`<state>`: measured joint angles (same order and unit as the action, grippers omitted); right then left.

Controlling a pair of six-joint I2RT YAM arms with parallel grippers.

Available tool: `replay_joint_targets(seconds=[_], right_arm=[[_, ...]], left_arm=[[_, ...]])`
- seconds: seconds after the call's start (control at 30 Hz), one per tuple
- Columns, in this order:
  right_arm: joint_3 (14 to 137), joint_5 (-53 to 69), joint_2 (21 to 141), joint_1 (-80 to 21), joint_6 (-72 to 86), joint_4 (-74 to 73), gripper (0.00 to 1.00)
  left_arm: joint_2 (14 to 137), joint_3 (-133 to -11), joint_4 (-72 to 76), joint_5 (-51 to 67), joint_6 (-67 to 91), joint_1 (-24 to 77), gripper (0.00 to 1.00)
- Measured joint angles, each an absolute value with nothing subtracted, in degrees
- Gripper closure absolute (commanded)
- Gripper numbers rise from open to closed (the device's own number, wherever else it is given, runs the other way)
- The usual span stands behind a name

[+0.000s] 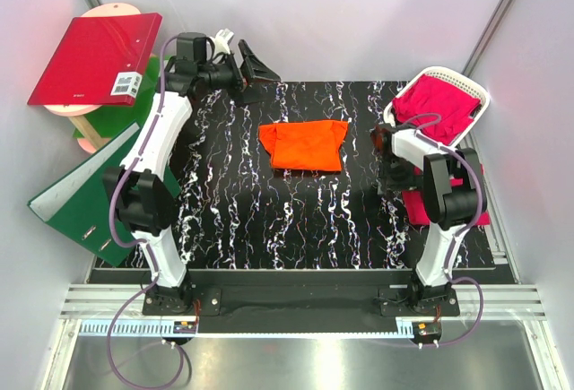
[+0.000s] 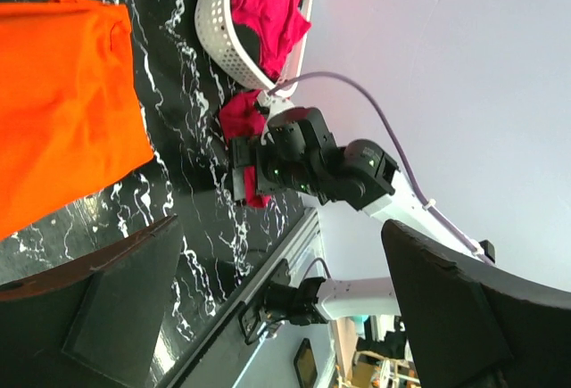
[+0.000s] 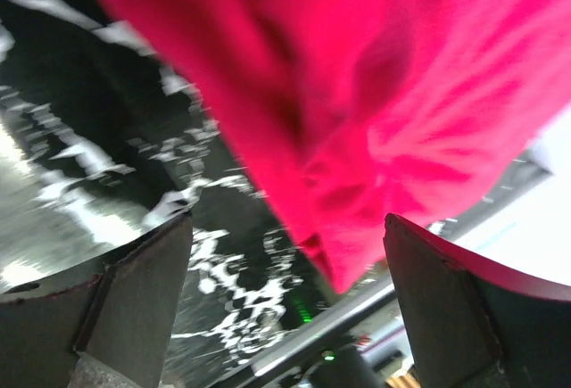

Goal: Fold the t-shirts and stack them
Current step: Put the neatly folded tshirt into the corner of the board with both arms

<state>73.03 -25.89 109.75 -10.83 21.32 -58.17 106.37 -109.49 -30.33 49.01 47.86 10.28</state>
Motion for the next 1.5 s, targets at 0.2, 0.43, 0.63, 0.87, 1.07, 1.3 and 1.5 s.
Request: replay_joint_targets(seconds=[0.2, 0.43, 0.63, 0.87, 1.07, 1.3, 1.5], right_arm=[[75.44, -34.44, 114.02, -11.0, 20.95, -62.72, 0.09], [76.64, -38.92, 121.71, -11.14, 20.27, -65.12, 1.0], [77.65, -39.33, 124.07, -12.43, 19.16, -68.36, 1.0], [85.67, -32.64, 125.71, -20.43, 19.33, -70.35, 1.0], [97.1, -28.29, 130.58, -29.76, 19.38, -72.86, 1.0], [101.16, -23.81, 133.05, -34.0, 19.14, -76.84, 1.0], [100.77, -18.79, 133.03, -34.02, 18.72, -78.67, 1.0]], left_arm=[[106.34, -107.87, -30.3, 49.12, 47.99, 10.02, 0.01], [106.08, -107.81, -29.95, 49.43, 48.45, 9.63, 0.01], [105.51, -107.66, -29.85, 49.58, 48.73, 9.04, 0.01], [105.1, -107.2, -29.87, 49.65, 49.01, 8.45, 0.01], [104.47, -106.17, -29.93, 49.67, 49.1, 8.16, 0.01], [103.24, -104.81, -29.87, 49.69, 49.1, 7.07, 0.01], [103.15, -104.75, -29.85, 49.69, 49.08, 6.76, 0.01]])
